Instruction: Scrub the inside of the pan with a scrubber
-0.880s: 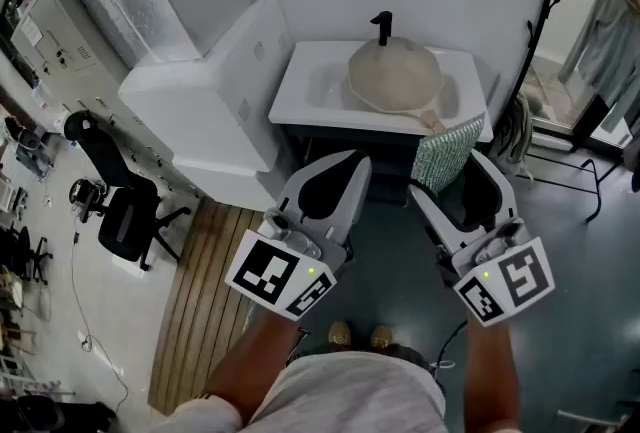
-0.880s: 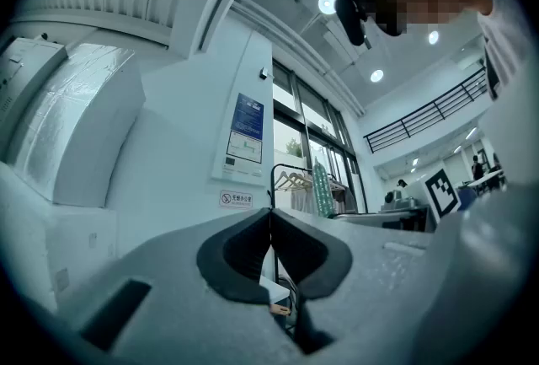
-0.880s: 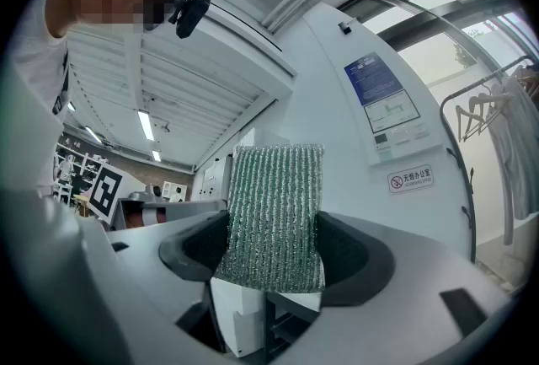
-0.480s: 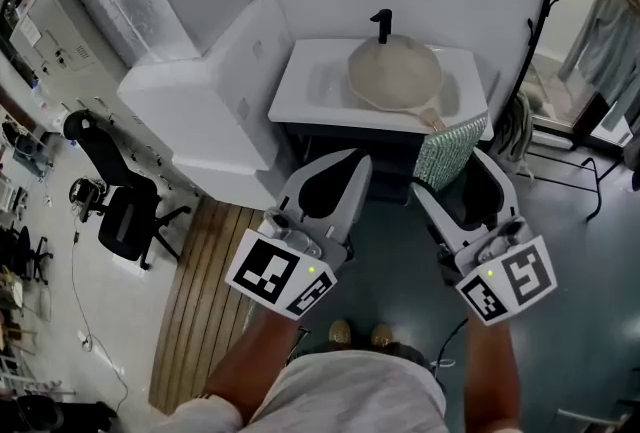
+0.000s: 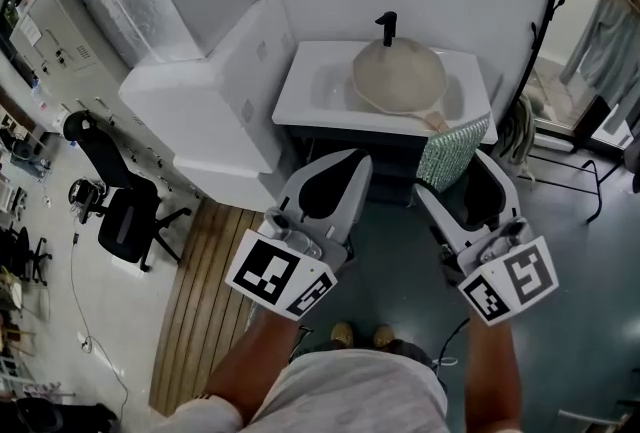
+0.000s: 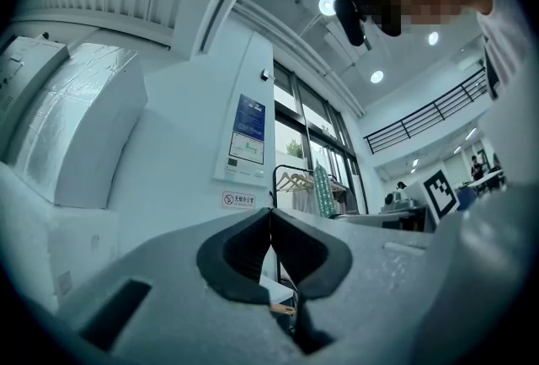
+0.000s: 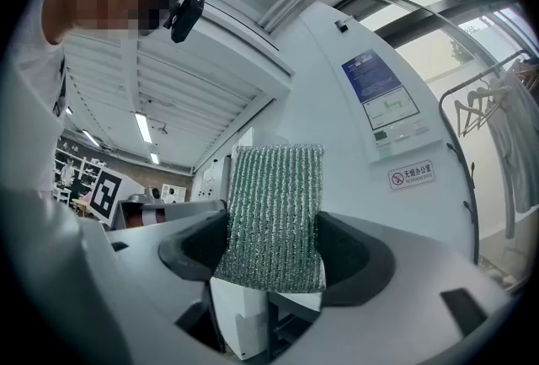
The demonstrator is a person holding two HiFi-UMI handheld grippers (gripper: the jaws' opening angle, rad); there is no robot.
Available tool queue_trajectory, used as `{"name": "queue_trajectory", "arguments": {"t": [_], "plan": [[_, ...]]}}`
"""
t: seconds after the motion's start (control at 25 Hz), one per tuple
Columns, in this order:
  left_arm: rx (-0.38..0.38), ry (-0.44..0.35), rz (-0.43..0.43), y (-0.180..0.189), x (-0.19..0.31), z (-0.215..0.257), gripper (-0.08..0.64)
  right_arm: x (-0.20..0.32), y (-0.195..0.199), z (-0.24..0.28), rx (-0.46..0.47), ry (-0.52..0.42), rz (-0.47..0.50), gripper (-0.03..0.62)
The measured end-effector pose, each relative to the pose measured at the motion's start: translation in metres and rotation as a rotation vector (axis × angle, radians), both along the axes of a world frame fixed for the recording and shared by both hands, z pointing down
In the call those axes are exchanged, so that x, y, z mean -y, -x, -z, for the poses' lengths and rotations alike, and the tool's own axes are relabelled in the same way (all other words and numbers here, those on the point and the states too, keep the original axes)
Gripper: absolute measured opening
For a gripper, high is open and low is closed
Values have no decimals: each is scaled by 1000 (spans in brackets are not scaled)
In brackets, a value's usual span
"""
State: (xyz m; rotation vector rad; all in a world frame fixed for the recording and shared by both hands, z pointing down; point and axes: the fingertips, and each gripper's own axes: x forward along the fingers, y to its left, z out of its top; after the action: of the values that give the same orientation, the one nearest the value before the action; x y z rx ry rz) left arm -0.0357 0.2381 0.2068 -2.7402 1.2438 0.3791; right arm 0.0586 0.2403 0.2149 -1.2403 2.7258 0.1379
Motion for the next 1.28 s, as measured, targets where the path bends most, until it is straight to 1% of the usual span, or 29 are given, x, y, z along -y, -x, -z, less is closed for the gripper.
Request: {"name": "queue_trajectory", "arguments": {"t": [0.4,0.72,0.92,1.12,1.28], "plan": [[7,-5,-20,26,17,-2,15,13,23,-3,1,2,-26,339],[-6,-2,-51,46,25,-10,15,16,41,-12,-22,14,-61,339],[-14,3,-52,58,31,-11,15,21,49,-15,-35,24,-69,339],[-10,8,-49,63,42,-12,15,32,53,-17,-38,31,-70,339],[-4,10,-44,60,59,-15,15,49,48,-19,-35,32,-69,339]]}}
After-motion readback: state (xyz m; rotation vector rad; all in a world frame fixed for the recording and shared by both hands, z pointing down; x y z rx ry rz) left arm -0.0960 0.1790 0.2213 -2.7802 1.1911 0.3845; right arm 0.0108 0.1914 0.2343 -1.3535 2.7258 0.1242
